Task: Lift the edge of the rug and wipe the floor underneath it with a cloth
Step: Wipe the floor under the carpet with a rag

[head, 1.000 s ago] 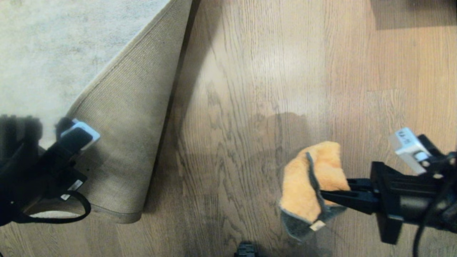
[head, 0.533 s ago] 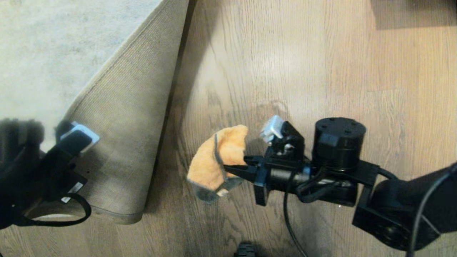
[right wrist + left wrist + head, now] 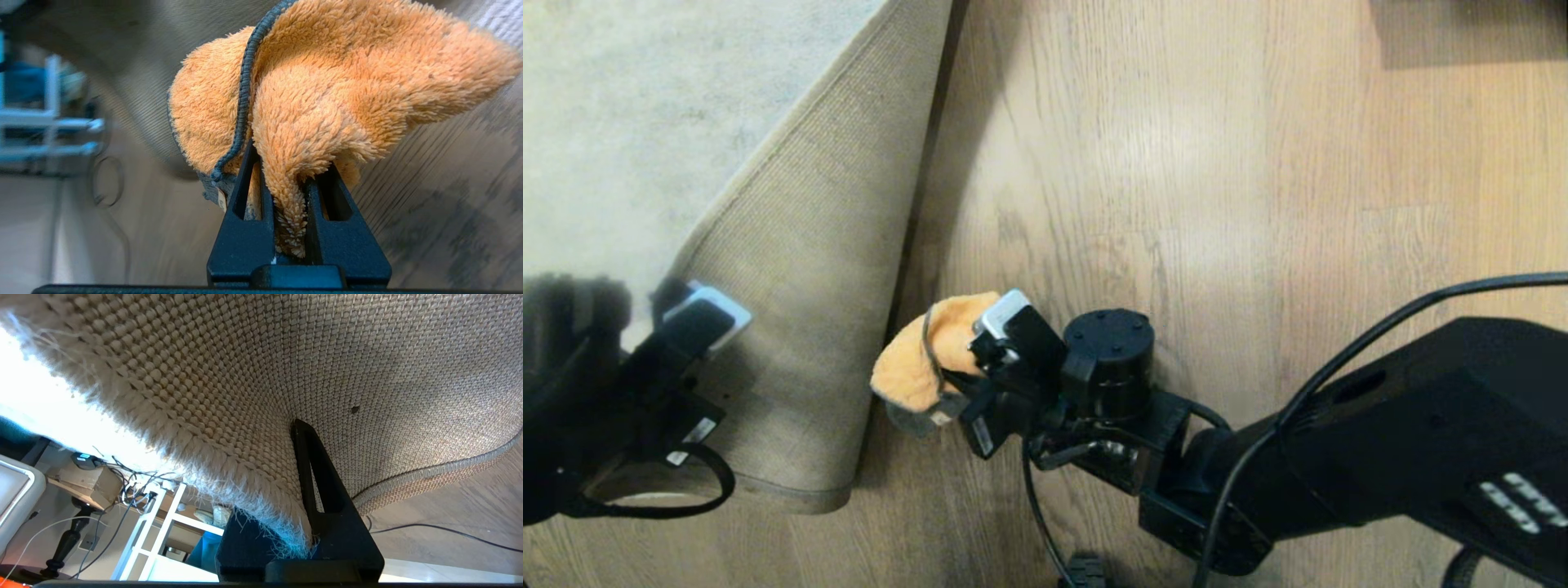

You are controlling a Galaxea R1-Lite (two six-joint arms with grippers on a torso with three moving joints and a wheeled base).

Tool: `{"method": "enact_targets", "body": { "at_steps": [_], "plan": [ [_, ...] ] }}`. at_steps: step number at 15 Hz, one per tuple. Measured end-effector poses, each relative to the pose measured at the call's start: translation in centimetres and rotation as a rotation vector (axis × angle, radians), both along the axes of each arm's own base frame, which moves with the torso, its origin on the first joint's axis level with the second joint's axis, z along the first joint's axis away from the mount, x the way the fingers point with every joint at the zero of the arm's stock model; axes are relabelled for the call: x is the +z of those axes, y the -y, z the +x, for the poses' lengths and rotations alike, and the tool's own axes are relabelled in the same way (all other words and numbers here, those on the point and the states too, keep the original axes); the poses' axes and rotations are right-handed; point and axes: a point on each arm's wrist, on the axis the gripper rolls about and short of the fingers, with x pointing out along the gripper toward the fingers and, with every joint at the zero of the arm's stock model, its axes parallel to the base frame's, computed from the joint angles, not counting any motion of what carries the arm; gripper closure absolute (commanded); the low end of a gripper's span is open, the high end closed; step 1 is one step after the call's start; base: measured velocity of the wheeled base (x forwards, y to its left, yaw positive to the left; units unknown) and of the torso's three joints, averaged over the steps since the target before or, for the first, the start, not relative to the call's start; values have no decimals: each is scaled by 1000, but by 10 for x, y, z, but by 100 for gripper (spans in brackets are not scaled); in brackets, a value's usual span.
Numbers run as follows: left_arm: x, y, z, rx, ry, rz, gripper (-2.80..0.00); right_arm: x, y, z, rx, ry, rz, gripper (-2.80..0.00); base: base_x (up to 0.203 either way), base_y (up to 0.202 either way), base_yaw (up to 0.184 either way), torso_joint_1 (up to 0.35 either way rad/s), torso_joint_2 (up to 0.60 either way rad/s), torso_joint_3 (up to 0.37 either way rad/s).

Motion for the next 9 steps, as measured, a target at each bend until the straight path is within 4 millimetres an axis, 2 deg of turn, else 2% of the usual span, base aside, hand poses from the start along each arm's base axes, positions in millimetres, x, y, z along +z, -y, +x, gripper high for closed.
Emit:
{"method": "enact_targets", "body": {
  "at_steps": [4, 9],
  "plan": [
    [-1, 0, 0, 0, -3, 1, 0, -23, -23, 11, -79, 8, 7, 0, 0, 0, 0, 0, 0, 0],
    [-1, 0, 0, 0, -4, 1, 0, -48, -42, 25, -119, 30, 42, 0, 0, 0, 0, 0, 0, 0]
  ]
}}
